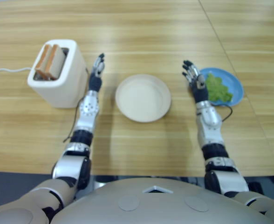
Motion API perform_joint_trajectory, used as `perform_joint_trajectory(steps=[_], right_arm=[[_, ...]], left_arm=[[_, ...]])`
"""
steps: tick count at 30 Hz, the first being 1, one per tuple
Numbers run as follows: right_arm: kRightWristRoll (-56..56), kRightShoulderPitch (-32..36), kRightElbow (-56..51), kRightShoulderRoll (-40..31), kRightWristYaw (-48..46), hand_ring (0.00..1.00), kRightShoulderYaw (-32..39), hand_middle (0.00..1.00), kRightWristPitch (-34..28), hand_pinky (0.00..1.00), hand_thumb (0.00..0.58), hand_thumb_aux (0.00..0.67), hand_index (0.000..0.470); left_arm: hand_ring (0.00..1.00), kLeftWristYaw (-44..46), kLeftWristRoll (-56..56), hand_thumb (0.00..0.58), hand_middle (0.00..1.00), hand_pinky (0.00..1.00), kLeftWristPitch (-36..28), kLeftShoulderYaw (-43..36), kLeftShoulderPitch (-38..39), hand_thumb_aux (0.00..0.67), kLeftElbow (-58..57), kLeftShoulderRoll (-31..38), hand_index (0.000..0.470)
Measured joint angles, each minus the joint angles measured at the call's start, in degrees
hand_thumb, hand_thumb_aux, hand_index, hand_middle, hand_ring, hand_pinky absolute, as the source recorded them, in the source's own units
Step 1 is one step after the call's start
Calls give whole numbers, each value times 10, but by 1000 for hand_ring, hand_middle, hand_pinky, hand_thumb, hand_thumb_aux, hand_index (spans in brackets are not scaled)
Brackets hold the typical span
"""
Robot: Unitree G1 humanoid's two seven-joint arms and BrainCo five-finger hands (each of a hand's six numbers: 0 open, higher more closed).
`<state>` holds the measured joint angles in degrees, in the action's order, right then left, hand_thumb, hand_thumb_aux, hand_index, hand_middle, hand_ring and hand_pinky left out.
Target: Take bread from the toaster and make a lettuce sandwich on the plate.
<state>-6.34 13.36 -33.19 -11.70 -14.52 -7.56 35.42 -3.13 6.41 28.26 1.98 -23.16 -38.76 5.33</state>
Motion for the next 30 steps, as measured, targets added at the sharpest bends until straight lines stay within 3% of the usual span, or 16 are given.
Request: perform_joint_trajectory(steps=[17,19,22,25,27,30], right_arm=[[0,-1,0,0,0,0,0,0,0,0,0,0,0],[0,-1,0,0,0,0,0,0,-1,0,0,0,0],[0,-1,-2,-1,1,0,-1,0,-1,0,0,0,0],[4,1,-7,-1,6,0,1,0,0,0,0,0,0],[7,-3,-10,-2,13,0,0,0,1,0,0,0,0],[14,-4,-22,-3,20,0,0,0,4,0,0,0,0]], left_arm=[[0,6,-3,0,0,0,-15,-1,12,0,30,0,0],[0,17,-7,0,0,0,-34,-5,40,0,108,0,0],[0,46,-18,0,0,0,-99,-15,98,0,347,12,0],[0,73,-20,0,0,0,-203,26,107,0,607,79,0],[0,84,-8,0,0,0,-236,79,105,0,685,137,0],[0,92,48,0,0,0,-279,158,115,0,669,241,0]])
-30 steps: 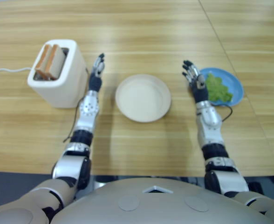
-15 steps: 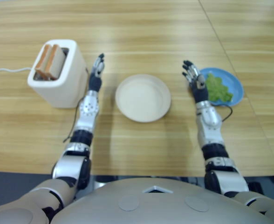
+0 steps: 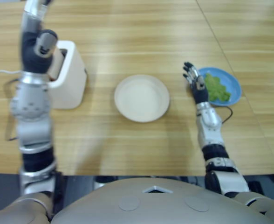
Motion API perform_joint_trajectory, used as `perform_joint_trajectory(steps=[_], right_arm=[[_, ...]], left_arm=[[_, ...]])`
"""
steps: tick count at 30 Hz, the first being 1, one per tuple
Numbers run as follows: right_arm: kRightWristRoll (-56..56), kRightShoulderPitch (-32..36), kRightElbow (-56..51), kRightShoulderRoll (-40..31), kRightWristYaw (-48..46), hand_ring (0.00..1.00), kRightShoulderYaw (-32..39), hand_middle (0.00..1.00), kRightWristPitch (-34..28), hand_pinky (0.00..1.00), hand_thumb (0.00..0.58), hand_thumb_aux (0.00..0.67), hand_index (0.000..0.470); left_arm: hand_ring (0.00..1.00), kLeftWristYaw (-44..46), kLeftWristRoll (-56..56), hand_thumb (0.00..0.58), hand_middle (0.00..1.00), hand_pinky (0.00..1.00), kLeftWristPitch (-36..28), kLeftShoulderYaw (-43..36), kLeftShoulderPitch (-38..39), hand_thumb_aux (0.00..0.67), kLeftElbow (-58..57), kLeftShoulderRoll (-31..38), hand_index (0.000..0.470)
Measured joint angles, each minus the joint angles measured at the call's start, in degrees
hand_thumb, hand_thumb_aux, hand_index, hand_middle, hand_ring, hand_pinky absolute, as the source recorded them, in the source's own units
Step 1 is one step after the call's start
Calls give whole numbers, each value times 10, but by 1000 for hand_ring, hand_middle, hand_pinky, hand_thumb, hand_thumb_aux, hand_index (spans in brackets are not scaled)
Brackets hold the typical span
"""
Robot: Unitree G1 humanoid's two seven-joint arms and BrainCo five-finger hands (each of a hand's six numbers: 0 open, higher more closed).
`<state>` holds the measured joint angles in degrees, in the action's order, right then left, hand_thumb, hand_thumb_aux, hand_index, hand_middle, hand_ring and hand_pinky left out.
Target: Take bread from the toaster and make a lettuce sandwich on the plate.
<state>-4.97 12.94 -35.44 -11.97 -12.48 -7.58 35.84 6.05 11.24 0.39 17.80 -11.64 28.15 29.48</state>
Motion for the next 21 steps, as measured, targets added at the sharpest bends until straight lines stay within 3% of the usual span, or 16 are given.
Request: perform_joint_trajectory(steps=[6,13,21], right_arm=[[2,0,-10,-1,6,0,0,0,6,0,0,0,0],[2,5,-24,-3,7,0,1,0,12,0,0,0,0],[2,3,-24,-5,12,0,1,0,13,0,0,0,0]], left_arm=[[0,-63,185,0,0,0,-69,19,75,0,-197,107,0],[0,-114,302,0,0,0,-129,-33,89,0,-285,123,0],[0,-122,348,0,0,0,-176,-61,89,0,-310,130,0]])
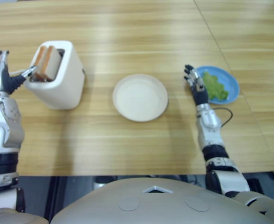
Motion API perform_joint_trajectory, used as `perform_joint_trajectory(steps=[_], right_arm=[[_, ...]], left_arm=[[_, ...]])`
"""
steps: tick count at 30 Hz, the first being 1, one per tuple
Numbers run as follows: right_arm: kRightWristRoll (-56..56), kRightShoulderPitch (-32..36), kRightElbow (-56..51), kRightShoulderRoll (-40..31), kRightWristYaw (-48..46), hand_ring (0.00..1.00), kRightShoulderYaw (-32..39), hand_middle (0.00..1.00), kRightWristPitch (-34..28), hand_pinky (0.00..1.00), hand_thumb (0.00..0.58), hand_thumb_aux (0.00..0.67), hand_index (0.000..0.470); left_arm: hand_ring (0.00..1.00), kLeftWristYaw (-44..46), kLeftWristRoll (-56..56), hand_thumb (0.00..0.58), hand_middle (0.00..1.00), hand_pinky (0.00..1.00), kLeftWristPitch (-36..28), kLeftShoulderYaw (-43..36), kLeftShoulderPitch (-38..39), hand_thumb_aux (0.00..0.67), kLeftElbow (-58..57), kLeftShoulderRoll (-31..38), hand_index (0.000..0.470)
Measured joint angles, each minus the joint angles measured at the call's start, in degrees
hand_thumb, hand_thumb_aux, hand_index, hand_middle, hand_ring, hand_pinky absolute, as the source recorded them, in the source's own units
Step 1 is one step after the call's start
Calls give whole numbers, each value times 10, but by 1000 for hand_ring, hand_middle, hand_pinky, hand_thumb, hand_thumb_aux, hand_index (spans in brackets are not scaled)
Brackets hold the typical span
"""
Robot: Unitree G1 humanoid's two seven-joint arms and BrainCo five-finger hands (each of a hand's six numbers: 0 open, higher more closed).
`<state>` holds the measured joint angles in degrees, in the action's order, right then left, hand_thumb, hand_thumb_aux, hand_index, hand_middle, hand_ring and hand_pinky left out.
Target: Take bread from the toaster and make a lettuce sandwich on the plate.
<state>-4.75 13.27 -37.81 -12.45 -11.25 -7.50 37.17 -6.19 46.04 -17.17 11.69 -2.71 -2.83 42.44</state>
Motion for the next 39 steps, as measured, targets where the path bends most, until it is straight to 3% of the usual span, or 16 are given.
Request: perform_joint_trajectory(steps=[25,26,27,29,30,31,32,33,39], right_arm=[[7,-16,1,-6,9,0,0,0,1,0,0,0,0],[7,-16,1,-6,9,0,0,0,1,0,0,0,0],[8,-16,1,-6,9,0,0,0,1,0,0,0,0],[10,-16,1,-6,11,0,0,0,1,0,0,0,0],[10,-17,1,-6,11,0,0,0,1,0,0,0,0],[10,-17,1,-6,12,0,0,0,1,0,0,0,0],[11,-17,1,-6,13,0,0,0,1,0,0,0,0],[11,-17,1,-6,14,0,0,0,1,0,0,0,0],[12,-18,1,-6,17,0,0,0,1,0,0,0,0]], left_arm=[[0,-25,54,0,0,0,-88,-96,-63,0,-75,0,0],[0,-26,54,503,0,0,-89,-97,-65,426,-75,0,292],[0,-28,54,580,0,0,-89,-98,-67,670,-75,0,460],[0,-32,53,580,0,0,-85,-99,-71,670,-69,-1,460],[188,-34,52,580,188,188,-82,-100,-71,670,-64,-2,460],[714,-37,52,580,714,714,-77,-101,-71,670,-60,-2,460],[714,-40,51,580,714,714,-72,-102,-71,670,-55,-2,460],[1000,-45,51,580,1000,1000,-66,-102,-70,670,-50,-3,460],[1000,-76,51,580,1000,1000,-37,-103,-67,670,-14,-8,460]])
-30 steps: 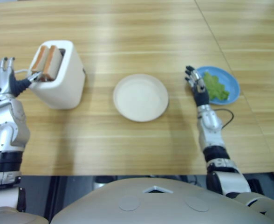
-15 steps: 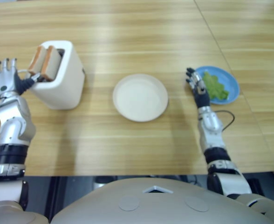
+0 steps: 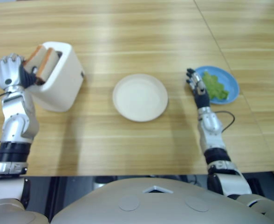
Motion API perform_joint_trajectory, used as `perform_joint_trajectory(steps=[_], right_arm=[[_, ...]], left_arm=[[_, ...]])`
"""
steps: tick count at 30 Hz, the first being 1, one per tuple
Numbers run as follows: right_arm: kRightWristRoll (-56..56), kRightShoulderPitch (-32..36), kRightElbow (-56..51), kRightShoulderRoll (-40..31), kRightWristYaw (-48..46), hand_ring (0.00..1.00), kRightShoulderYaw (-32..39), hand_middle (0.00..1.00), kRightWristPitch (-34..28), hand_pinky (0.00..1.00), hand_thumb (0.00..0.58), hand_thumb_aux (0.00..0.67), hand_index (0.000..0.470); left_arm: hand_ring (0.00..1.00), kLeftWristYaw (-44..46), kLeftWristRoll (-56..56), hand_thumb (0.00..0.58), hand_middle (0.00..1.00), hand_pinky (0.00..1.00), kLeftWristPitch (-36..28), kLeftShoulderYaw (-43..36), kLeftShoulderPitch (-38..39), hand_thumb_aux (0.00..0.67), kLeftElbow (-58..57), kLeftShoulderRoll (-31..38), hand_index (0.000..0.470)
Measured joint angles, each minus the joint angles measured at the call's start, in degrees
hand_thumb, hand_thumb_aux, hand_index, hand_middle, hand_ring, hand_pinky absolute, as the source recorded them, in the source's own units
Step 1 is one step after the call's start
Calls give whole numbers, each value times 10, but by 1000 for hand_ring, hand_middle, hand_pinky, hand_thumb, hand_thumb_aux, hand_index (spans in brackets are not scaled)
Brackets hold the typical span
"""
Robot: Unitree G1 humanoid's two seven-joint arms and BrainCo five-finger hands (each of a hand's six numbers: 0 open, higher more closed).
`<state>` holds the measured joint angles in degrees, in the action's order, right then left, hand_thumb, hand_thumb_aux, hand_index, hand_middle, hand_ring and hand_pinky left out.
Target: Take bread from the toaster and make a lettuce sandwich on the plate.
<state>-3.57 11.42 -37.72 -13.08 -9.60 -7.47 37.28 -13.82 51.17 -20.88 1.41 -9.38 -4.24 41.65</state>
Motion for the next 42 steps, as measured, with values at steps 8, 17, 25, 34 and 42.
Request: perform_joint_trajectory(steps=[8,17,25,34,42], right_arm=[[0,0,-1,0,2,0,0,0,0,0,0,0,0],[7,0,-7,2,9,0,1,0,2,0,0,0,0],[12,3,-19,6,10,0,5,0,3,0,0,0,0],[12,4,-21,6,12,0,5,0,4,0,0,0,0],[10,5,-20,-14,13,0,-11,0,3,0,0,0,0]], left_arm=[[1000,-41,-9,580,1000,1000,38,14,18,670,49,-20,460],[1000,-150,-34,580,1000,1000,123,131,44,670,284,-53,460],[1000,-109,-130,580,1000,1000,191,108,23,670,300,-135,460],[1000,91,-371,580,1000,1000,256,-78,-21,670,145,-319,460],[1000,231,-399,580,1000,1000,216,-169,-41,670,-75,-330,460]])
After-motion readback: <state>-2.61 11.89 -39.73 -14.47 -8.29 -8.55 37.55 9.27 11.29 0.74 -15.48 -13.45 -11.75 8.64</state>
